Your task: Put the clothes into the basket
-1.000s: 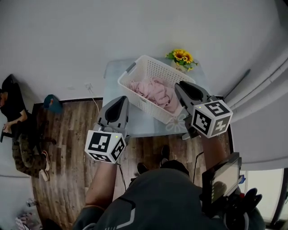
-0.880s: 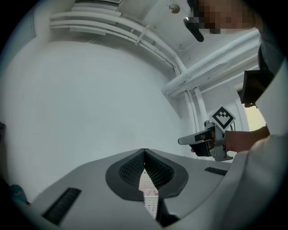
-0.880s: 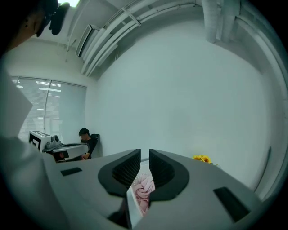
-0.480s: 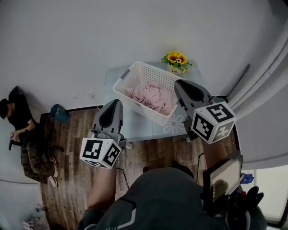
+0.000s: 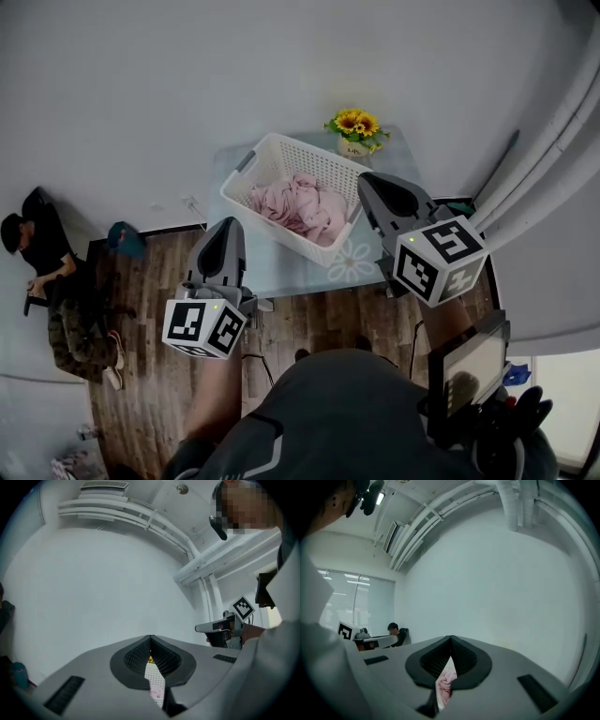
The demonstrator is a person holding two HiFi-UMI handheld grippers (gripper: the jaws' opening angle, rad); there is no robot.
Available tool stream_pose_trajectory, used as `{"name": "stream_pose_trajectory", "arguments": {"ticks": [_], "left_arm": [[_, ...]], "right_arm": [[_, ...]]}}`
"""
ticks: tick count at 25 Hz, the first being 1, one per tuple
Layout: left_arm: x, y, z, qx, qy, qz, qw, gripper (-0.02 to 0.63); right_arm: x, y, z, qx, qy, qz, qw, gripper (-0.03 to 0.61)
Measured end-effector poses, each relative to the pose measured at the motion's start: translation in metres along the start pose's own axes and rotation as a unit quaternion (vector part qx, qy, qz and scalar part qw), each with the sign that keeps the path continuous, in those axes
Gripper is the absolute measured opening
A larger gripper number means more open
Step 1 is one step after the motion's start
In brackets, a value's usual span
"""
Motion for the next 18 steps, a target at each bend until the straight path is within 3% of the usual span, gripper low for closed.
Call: {"name": "stream_pose_trajectory", "arguments": {"ticks": [18], "left_arm": [[0.011,-0.003,0.015,0.003,-0.002,-0.017,0.9999,0.008]], "right_arm": [[-0.005,0.0,0.017,0.006,0.0,0.004,1.0,0.014]]}}
Point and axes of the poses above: the fingertips, and each gripper's own axes: x forward along the fingers, z to its right, y out of its top, the point moved 2 cm from there along -x, backward along the fingers, and after that the axes turned 5 degrees about x, right-handed, at the moved point
